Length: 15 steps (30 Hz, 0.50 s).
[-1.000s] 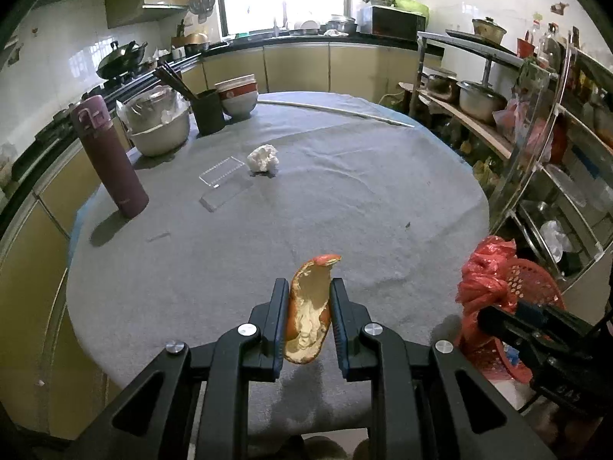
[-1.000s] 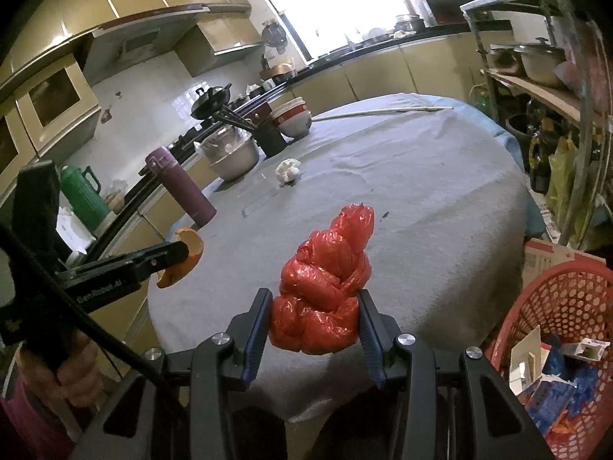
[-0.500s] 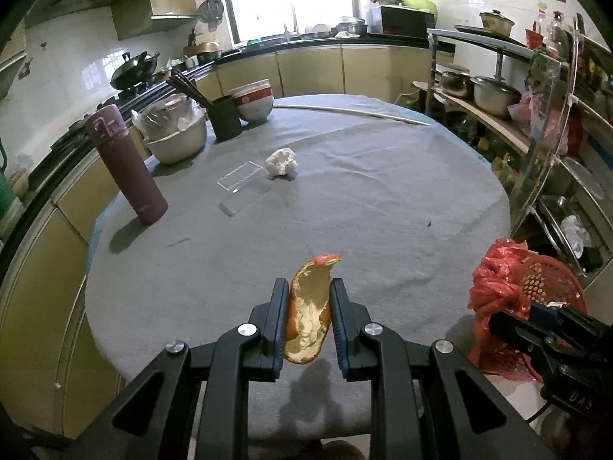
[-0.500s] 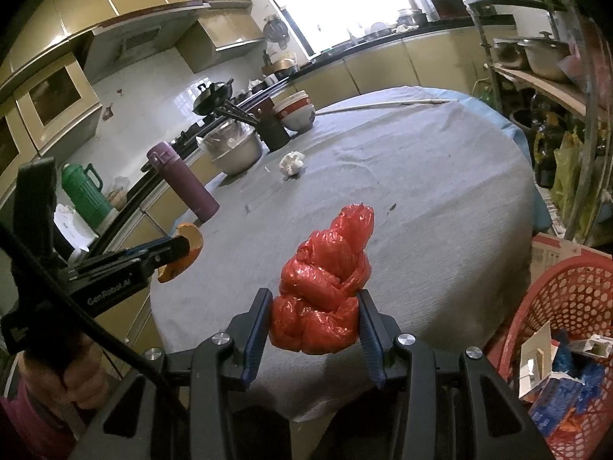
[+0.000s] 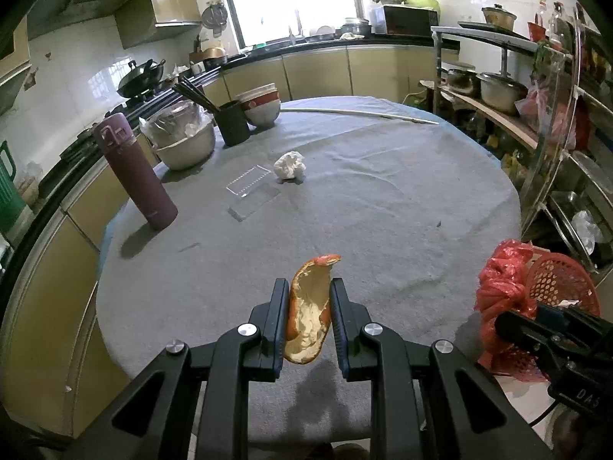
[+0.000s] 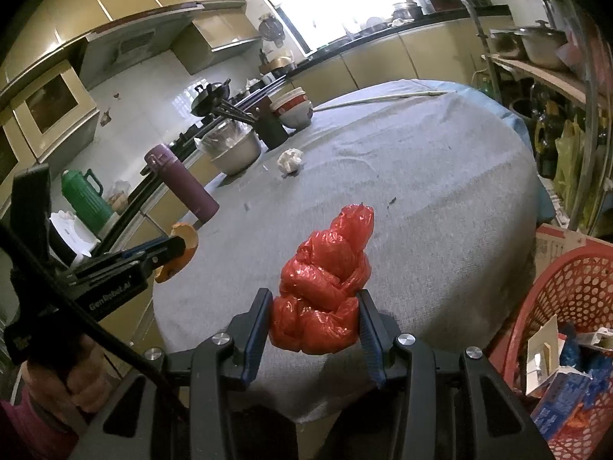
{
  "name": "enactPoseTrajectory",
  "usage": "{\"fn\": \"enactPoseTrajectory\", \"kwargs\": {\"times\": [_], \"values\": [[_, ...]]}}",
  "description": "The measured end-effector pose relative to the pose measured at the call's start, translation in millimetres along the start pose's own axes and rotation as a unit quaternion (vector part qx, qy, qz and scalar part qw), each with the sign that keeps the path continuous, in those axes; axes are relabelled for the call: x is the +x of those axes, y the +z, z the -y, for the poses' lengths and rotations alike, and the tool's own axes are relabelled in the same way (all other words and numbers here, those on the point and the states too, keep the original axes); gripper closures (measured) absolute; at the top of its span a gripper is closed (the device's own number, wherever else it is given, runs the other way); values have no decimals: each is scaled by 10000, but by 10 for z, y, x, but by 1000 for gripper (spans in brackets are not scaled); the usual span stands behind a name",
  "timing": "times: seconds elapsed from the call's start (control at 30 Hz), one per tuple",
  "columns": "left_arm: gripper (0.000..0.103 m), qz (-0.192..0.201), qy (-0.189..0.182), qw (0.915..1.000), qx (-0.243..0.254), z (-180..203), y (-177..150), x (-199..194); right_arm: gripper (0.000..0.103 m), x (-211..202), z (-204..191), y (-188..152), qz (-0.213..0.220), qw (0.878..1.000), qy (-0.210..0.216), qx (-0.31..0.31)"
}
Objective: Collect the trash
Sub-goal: 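Hold the orange peel with the left tool while the right tool holds the red bag by the basket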
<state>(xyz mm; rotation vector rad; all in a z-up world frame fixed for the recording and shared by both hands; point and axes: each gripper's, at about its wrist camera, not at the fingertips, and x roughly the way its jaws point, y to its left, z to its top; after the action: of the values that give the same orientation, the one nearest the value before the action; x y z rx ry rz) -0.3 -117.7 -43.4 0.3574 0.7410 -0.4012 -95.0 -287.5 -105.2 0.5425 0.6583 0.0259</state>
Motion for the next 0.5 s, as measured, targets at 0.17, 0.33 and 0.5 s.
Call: {"fn": "enactPoseTrajectory", "kwargs": {"times": [0.17,0.33,0.5], "values": [[81,-26,63,10000,40,34,7,16,56,-4,41,-3,-5,10000,51,73],[81,-26,137,9999,98,88,15,16,56,-19,93,1,23,9998,79,153],[81,-35,177,9997,182,151,17,23,56,-43,155,-2,60,9996,111,246]]}}
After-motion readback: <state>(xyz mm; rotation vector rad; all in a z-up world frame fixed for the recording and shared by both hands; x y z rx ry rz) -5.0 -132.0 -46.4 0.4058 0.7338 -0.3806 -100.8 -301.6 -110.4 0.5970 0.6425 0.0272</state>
